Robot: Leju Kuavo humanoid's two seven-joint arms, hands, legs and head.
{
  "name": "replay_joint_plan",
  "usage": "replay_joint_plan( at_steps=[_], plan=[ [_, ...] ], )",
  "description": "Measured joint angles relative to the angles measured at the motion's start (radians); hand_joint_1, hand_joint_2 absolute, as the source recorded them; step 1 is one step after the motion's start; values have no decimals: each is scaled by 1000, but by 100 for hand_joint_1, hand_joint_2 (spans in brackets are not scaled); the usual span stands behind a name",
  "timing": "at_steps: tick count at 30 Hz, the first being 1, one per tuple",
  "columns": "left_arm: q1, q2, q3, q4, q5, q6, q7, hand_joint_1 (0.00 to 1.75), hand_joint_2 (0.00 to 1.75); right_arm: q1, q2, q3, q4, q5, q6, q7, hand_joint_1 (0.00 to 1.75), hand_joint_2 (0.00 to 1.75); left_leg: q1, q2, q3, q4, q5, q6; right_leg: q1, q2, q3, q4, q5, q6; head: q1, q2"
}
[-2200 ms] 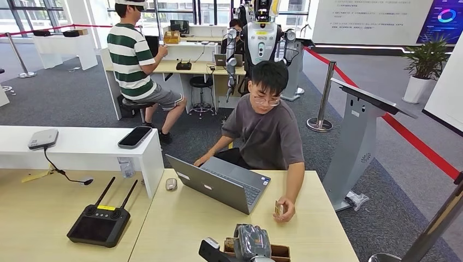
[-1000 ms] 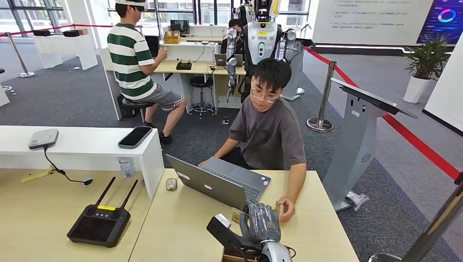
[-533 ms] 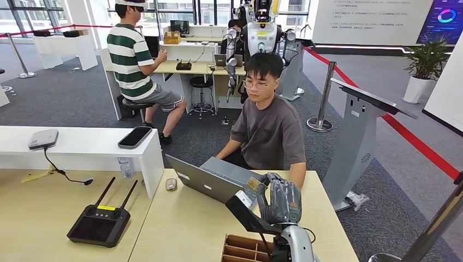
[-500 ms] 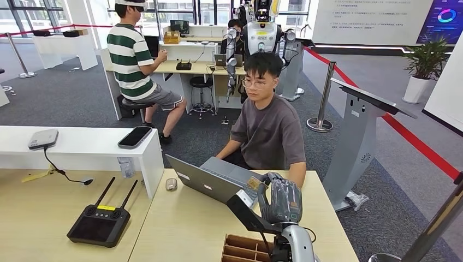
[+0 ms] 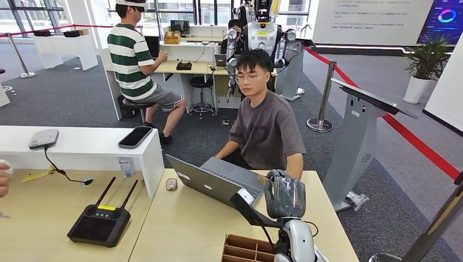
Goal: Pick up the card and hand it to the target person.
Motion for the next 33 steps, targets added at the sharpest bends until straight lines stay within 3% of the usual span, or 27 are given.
replay_joint_plan(
  at_steps=[12,27,28,31,32,33],
  plan=[
    [-8,-5,-1,0,-6,-2,-1,0,0,-9,28,11,224,28,0,12,145,175,0,0,0,0,0,0,0,0,0,0,0,0,0,0],
    [-9,-6,-17,0,-6,-2,-3,0,0,-10,33,16,299,32,0,15,135,175,0,0,0,0,0,0,0,0,0,0,0,0,0,0],
    [-9,-6,-17,0,-6,-2,-3,0,0,-10,33,18,301,32,0,15,115,175,0,0,0,0,0,0,0,0,0,0,0,0,0,0],
    [-9,-6,-18,0,-6,-2,-3,0,0,-10,33,22,308,32,0,15,15,175,0,0,0,0,0,0,0,0,0,0,0,0,0,0],
    [-9,-6,-19,0,-6,-2,-3,0,0,-10,33,23,310,32,0,15,0,175,0,0,0,0,0,0,0,0,0,0,0,0,0,0],
    [-9,-6,-19,0,-6,-2,-3,0,0,-10,34,24,313,33,2,15,0,175,0,0,0,0,0,0,0,0,0,0,0,0,0,0]
  ],
)
